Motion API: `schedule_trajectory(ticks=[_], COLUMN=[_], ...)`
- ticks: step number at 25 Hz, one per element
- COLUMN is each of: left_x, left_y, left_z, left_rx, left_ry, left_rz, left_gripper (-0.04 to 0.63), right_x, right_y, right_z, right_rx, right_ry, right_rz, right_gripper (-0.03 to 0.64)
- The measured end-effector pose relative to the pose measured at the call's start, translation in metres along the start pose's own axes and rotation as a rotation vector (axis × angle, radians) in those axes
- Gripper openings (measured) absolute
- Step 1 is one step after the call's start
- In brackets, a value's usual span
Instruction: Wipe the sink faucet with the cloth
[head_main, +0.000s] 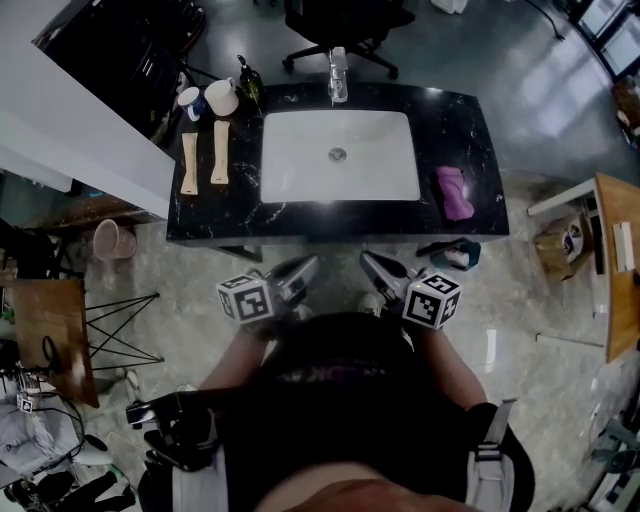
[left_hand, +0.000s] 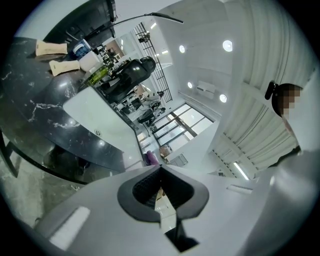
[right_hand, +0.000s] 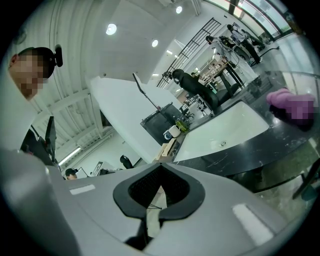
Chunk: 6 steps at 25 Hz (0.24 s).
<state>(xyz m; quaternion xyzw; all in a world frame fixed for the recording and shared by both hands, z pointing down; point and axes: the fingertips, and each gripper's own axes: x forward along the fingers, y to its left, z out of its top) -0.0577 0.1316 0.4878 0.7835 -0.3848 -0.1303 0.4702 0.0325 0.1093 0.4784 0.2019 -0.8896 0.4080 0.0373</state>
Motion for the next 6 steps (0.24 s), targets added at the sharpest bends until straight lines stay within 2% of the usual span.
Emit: schedule_trajectory(ticks=[6], left_x=[-0.0037], left_y=[-0.0006], left_z=[-0.0007], left_rx=[0.004], left_ry=[-0.002], left_rz=[-0.003], left_gripper=[0.0], right_x=[-0.0002], right_y=[0.0051], right_z=[-0.0013], right_rx=[-0.004], right_ry=[0.001], right_rz=[0.003], right_gripper=[0.011])
